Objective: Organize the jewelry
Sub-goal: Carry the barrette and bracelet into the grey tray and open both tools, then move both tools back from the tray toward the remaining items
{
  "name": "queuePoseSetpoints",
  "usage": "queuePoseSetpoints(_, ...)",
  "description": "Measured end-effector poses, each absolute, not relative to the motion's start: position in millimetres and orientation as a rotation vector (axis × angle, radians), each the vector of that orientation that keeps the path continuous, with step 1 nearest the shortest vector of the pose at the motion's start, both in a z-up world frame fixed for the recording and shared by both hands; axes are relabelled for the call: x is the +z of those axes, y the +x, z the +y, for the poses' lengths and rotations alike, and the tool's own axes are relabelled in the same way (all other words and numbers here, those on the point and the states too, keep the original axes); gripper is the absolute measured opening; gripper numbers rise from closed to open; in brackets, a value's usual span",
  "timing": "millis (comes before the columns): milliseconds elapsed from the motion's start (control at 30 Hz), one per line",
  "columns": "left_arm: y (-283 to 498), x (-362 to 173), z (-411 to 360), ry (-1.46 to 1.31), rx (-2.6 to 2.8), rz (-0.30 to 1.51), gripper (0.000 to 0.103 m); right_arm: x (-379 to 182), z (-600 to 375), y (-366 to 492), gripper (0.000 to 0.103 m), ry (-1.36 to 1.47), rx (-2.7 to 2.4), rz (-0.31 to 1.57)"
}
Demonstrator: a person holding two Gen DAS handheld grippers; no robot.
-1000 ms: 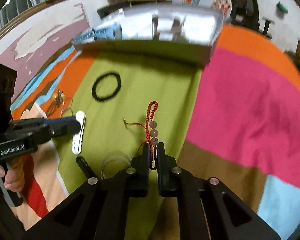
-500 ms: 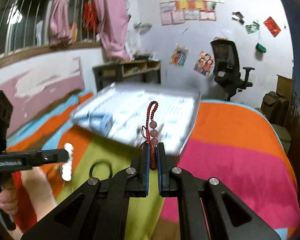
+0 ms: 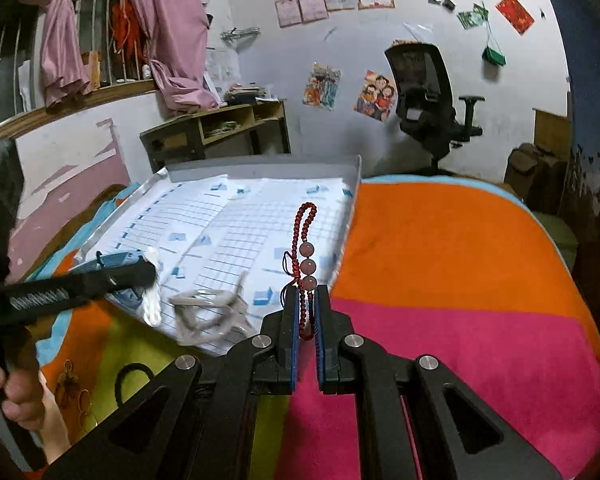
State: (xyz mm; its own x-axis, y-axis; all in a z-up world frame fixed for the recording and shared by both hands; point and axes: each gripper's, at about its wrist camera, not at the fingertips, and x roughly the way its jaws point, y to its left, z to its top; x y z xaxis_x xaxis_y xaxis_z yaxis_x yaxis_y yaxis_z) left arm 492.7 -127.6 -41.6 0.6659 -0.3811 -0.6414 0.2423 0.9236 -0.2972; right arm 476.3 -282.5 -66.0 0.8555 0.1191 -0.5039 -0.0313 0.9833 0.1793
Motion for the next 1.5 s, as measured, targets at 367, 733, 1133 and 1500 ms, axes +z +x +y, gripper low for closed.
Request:
queuePoseSetpoints(367, 490, -47, -129, -0.176, -0.278, 0.814, 0.012, -73, -285, 469, 0.016, 0.165, 0.111, 0.546)
queuePoseSetpoints(733, 447, -22, -112, -0.197, -0.28, 0.669, 0.076, -46, -299, 438, 0.058, 0.129, 0.027, 0.418)
queuePoseSetpoints(1133, 353, 46, -73, -0.132, -0.171, 0.351, 0.103, 7, -279, 357, 0.102, 0.027, 0.02, 0.145)
queuePoseSetpoints(1500, 235, 60, -41, -0.109, -0.065, 0.208, 0.103, 43, -254, 252, 0.102, -0.02, -0.021, 0.032)
